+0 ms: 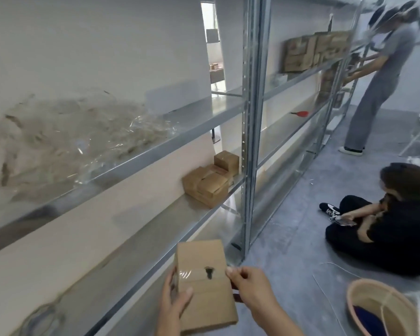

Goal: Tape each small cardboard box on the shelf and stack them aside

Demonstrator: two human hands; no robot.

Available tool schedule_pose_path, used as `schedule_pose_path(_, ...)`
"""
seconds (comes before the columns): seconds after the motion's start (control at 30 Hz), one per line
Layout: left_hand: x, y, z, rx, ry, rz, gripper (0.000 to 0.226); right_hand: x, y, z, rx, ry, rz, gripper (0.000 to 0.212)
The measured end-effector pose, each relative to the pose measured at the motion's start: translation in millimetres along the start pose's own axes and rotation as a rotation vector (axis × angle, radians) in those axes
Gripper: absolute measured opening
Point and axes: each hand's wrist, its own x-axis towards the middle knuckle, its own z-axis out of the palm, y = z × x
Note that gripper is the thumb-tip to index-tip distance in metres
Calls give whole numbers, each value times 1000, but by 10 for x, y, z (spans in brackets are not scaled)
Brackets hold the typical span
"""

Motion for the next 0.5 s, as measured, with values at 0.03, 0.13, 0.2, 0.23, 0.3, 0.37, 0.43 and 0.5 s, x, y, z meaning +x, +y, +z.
schedule_pose_path(0.03, 117, 1, 71, 20, 13, 24, 102, 79, -80, -25, -31, 51, -67, 28)
schedule_pose_path(0.13, 508, -16, 276, 56, 73, 90, 96, 331, -343, -40, -167, 174, -262, 14)
schedule_pose_path(0.2, 796, -42, 398, 50, 103, 100, 89, 527, -534, -1, -240, 139, -351, 13)
schedule_pose_path(0.23, 938, -32, 452, 20, 113, 96, 84, 612, -648, 28, -287, 108, -394, 12)
schedule_pose_path(0.3, 1256, -4, 521, -66, 124, 81, 75, 812, -864, 84, -364, 53, -439, 19)
schedule_pose_path(0.37, 1527, 73, 566, -115, 134, 69, 71, 1009, -1072, 151, -398, 2, -425, 23)
schedule_pose_path(0.43, 1793, 86, 567, -155, 132, 75, 74, 1211, -1258, 235, -431, -26, -408, 25)
schedule_pose_path(0.5, 2069, 89, 556, -188, 136, 73, 77, 1409, -1442, 335, -444, -60, -392, 24)
